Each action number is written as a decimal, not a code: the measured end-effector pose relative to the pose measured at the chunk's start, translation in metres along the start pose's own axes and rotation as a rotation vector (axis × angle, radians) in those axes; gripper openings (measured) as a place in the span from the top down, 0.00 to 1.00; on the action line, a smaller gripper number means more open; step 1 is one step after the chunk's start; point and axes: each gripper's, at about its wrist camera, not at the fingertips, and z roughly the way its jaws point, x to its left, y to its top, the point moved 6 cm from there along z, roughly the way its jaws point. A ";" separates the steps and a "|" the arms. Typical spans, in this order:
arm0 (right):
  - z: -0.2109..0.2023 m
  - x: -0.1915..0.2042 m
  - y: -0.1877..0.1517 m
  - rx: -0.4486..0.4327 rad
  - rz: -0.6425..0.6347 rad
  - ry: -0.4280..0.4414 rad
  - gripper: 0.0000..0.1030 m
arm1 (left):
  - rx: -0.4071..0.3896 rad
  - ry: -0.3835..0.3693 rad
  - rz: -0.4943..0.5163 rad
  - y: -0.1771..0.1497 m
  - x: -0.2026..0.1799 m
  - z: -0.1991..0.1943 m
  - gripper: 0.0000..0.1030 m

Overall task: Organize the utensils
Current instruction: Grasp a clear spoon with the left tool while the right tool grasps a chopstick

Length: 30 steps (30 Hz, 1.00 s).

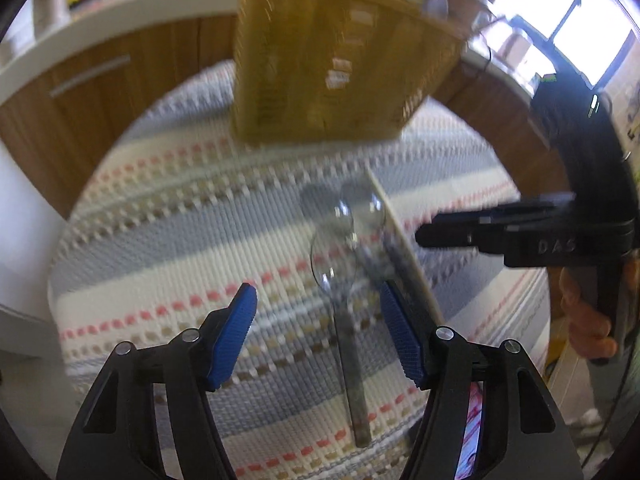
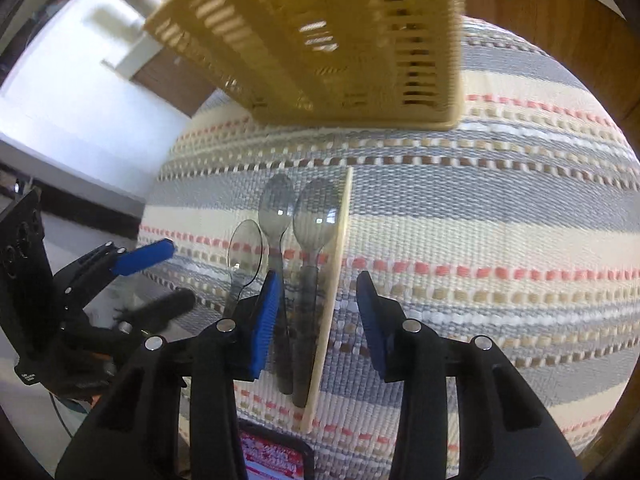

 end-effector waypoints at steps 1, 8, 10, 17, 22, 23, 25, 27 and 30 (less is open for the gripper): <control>0.001 0.001 0.001 -0.002 -0.006 -0.019 0.64 | 0.016 -0.011 0.010 -0.002 -0.002 0.004 0.40; 0.012 0.003 0.004 0.015 -0.014 -0.085 0.74 | 0.045 0.028 0.030 -0.002 -0.004 0.020 0.50; 0.022 0.002 0.006 0.026 -0.004 -0.089 0.79 | 0.066 0.045 0.037 -0.001 -0.006 0.027 0.53; 0.046 0.019 0.002 0.019 -0.052 -0.186 0.82 | 0.081 0.143 0.088 0.008 -0.023 0.050 0.58; 0.052 0.031 -0.003 0.011 -0.089 -0.241 0.89 | 0.092 0.232 0.132 0.008 -0.032 0.058 0.63; 0.054 0.032 -0.004 0.016 -0.100 -0.262 0.94 | 0.092 0.241 0.129 0.009 -0.032 0.059 0.66; 0.055 0.033 -0.009 0.012 -0.130 -0.284 0.94 | 0.092 0.248 0.120 0.010 -0.032 0.059 0.69; 0.054 0.035 -0.015 0.019 -0.158 -0.307 0.95 | 0.091 0.255 0.114 0.012 -0.032 0.061 0.71; 0.055 0.038 -0.022 0.019 -0.180 -0.318 0.96 | 0.081 0.283 0.116 0.013 -0.032 0.060 0.80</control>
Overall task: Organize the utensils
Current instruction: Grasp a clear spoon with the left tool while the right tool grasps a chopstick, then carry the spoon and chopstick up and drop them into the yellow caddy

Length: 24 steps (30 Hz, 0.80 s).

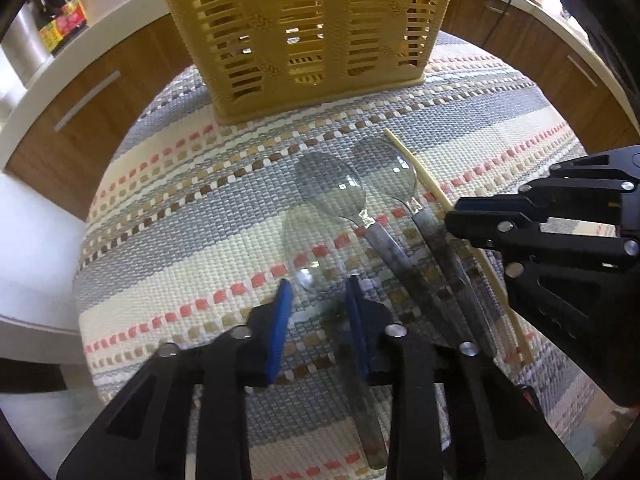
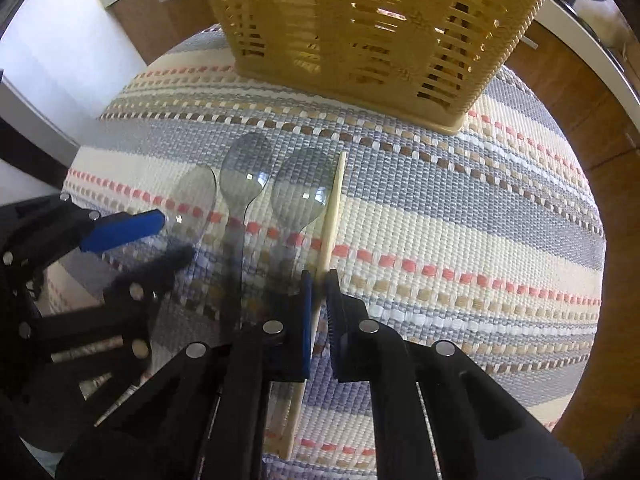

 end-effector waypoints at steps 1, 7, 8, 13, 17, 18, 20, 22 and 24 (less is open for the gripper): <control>0.000 0.000 -0.002 -0.002 0.001 0.003 0.96 | -0.003 0.001 -0.004 0.000 0.004 -0.003 0.82; -0.004 -0.020 -0.005 -0.022 0.040 0.056 0.96 | -0.038 -0.076 -0.085 -0.006 0.016 -0.011 0.90; -0.008 -0.021 -0.006 -0.034 0.043 0.074 0.96 | -0.049 -0.079 -0.091 -0.006 0.018 -0.013 0.90; -0.033 -0.029 -0.006 -0.103 0.044 0.127 0.96 | -0.160 -0.113 -0.100 -0.002 0.023 -0.045 0.90; -0.074 -0.033 -0.002 -0.202 0.024 0.172 0.96 | -0.275 -0.108 -0.098 0.011 0.023 -0.088 0.90; -0.087 -0.034 0.000 -0.241 0.016 0.179 0.96 | -0.310 -0.109 -0.099 0.015 0.023 -0.101 0.90; -0.112 -0.034 0.003 -0.312 0.003 0.201 0.96 | -0.368 -0.113 -0.100 0.023 0.025 -0.123 0.90; -0.145 -0.035 0.007 -0.393 -0.010 0.226 0.96 | -0.441 -0.116 -0.104 0.034 0.025 -0.151 0.90; -0.176 -0.037 0.018 -0.459 0.003 0.306 0.96 | -0.507 -0.116 -0.112 0.045 0.026 -0.178 0.90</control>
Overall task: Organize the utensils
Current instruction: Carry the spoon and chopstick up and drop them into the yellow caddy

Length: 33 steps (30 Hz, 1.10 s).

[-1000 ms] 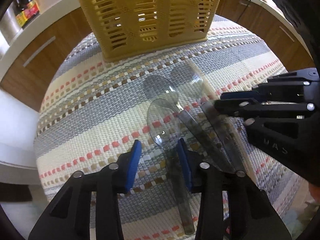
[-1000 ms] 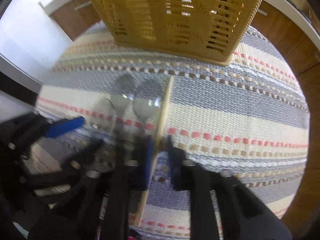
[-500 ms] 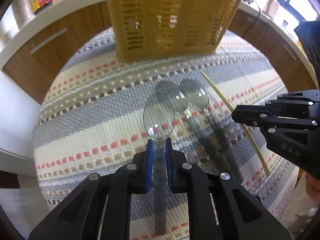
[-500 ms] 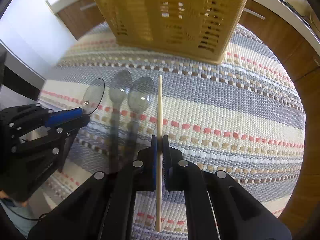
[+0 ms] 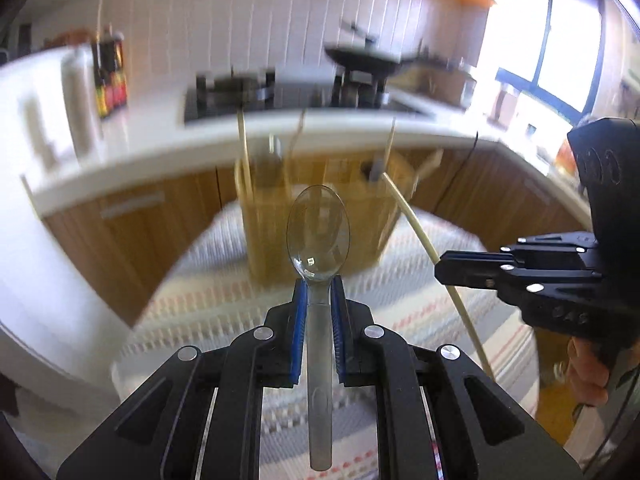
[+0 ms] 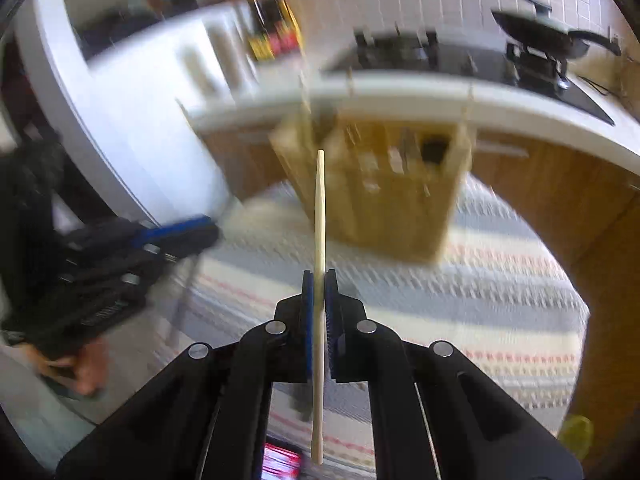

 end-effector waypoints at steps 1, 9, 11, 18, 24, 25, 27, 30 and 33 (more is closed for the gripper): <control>-0.013 0.001 0.015 -0.049 0.010 0.028 0.96 | -0.031 -0.004 -0.007 0.014 -0.002 -0.009 0.90; -0.116 0.005 0.108 -0.469 -0.031 0.037 0.96 | -0.329 -0.026 -0.053 0.110 -0.005 -0.067 0.90; -0.130 0.003 0.124 -0.561 -0.033 0.025 0.96 | -0.389 -0.022 -0.054 0.127 -0.006 -0.070 0.90; -0.112 -0.026 0.151 -0.688 -0.051 -0.079 0.96 | -0.524 -0.036 -0.079 0.146 0.005 -0.028 0.90; -0.059 -0.064 0.150 -0.679 -0.026 -0.138 0.96 | -0.554 0.018 -0.092 0.139 0.029 0.024 0.90; -0.050 -0.068 0.148 -0.677 -0.022 -0.146 0.96 | -0.557 0.030 -0.092 0.138 0.032 0.029 0.90; -0.035 -0.078 0.147 -0.670 -0.016 -0.159 0.96 | -0.562 0.048 -0.096 0.135 0.038 0.042 0.90; -0.017 -0.085 0.143 -0.663 -0.029 -0.163 0.96 | -0.568 0.058 -0.111 0.133 0.045 0.054 0.90; -0.004 -0.087 0.140 -0.659 -0.050 -0.170 0.96 | -0.562 0.064 -0.123 0.129 0.051 0.069 0.90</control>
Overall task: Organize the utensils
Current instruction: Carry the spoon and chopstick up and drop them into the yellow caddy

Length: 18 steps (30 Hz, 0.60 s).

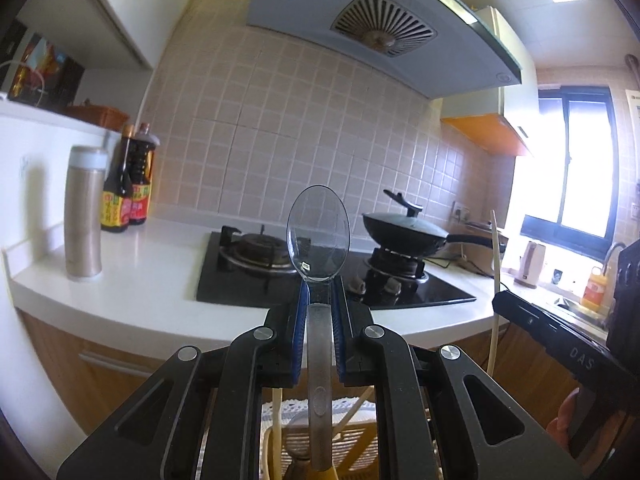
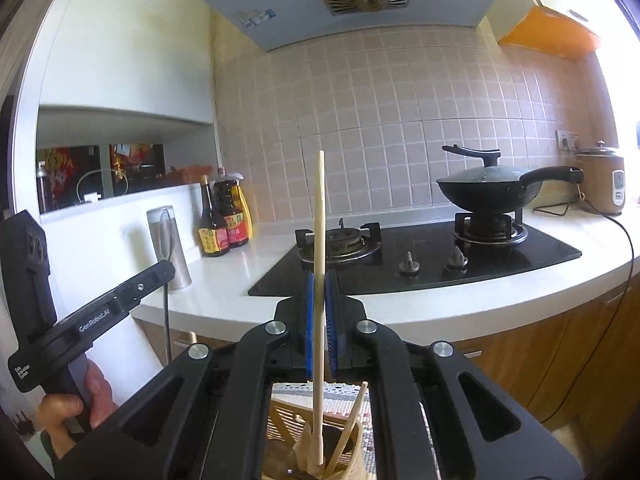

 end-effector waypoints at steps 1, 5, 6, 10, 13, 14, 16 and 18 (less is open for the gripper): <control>0.003 0.000 -0.004 0.002 -0.008 0.002 0.96 | 0.001 0.006 0.001 -0.004 0.001 0.003 0.90; 0.004 0.000 -0.011 -0.023 -0.033 -0.007 0.96 | 0.000 0.013 0.012 -0.014 0.003 0.009 0.90; 0.006 0.000 -0.013 -0.024 -0.035 -0.002 0.96 | -0.002 0.016 0.013 -0.017 0.004 0.010 0.90; 0.008 -0.001 -0.019 -0.037 -0.036 0.009 0.96 | 0.001 0.017 0.012 -0.022 0.006 0.011 0.89; 0.007 0.000 -0.023 -0.045 -0.044 0.010 0.96 | 0.004 0.017 0.011 -0.026 0.008 0.010 0.89; 0.006 0.001 -0.024 -0.046 -0.048 0.012 0.96 | 0.004 0.017 0.011 -0.027 0.009 0.009 0.89; 0.004 0.001 -0.027 -0.038 -0.050 0.018 0.95 | 0.012 0.011 0.013 -0.029 0.010 0.007 0.88; 0.001 0.002 -0.029 -0.011 -0.035 0.043 0.93 | 0.019 0.001 0.011 -0.030 0.010 0.004 0.78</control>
